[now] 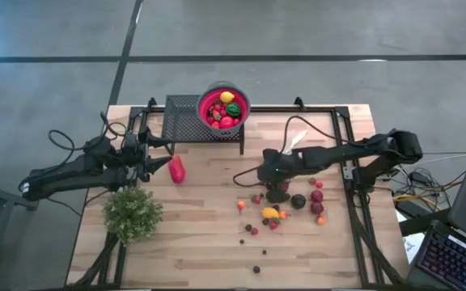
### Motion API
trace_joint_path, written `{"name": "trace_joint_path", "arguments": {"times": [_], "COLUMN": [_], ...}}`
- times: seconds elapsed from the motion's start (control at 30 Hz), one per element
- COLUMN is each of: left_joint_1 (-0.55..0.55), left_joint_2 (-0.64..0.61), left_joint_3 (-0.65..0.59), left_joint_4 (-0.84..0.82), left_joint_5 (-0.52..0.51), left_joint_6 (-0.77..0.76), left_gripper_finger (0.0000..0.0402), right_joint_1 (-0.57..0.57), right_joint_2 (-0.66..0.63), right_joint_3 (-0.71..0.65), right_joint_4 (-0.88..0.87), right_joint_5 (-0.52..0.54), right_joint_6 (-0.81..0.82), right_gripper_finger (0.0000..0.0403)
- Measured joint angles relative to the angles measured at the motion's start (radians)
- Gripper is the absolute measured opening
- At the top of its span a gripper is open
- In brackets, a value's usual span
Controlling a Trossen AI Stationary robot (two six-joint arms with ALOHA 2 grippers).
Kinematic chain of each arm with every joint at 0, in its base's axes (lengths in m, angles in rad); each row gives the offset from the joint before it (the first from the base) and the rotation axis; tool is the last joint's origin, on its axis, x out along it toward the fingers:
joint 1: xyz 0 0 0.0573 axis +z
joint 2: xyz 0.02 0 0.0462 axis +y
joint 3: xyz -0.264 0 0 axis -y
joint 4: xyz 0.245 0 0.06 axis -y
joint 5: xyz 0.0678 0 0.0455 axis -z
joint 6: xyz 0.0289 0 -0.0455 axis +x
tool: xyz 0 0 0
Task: Pick & Place Fruit
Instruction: Put the red cherry into the red gray strainer bowl on the shelf
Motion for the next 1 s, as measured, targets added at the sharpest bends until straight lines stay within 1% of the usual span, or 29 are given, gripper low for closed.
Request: {"name": "trace_joint_path", "arguments": {"times": [0.2, 0.33, 0.43, 0.6, 0.77, 0.87, 1.0], "left_joint_1": [0.0, 0.0, 0.0, 0.0, 0.0, 0.0, 0.0], "left_joint_2": [0.0, 0.0, 0.0, 0.0, 0.0, 0.0, 0.0], "left_joint_3": [0.0, 0.0, 0.0, 0.0, 0.0, 0.0, 0.0], "left_joint_4": [0.0, 0.0, 0.0, 0.0, 0.0, 0.0, 0.0], "left_joint_5": [0.0, 0.0, 0.0, 0.0, 0.0, 0.0, 0.0], "left_joint_6": [0.0, 0.0, 0.0, 0.0, 0.0, 0.0, 0.0], "left_gripper_finger": [0.0312, 0.0312, 0.0312, 0.0312, 0.0312, 0.0312, 0.0312], "right_joint_1": [0.0, 0.0, -0.002, -0.005, -0.019, -0.027, -0.032], "right_joint_2": [0.079, 0.127, 0.162, 0.22, 0.254, 0.26, 0.26], "right_joint_3": [0.003, 0.003, 0.005, 0.021, 0.039, 0.04, 0.041], "right_joint_4": [0.007, 0.034, 0.044, 0.042, 0.04, 0.027, -0.009], "right_joint_5": [0.0, 0.001, 0.004, 0.052, 0.054, 0.055, 0.073], "right_joint_6": [-0.013, -0.026, -0.036, -0.041, -0.041, -0.04, -0.026], "right_gripper_finger": [0.0115, 0.0112, 0.0119, 0.0136, 0.0146, 0.014, 0.012]}}
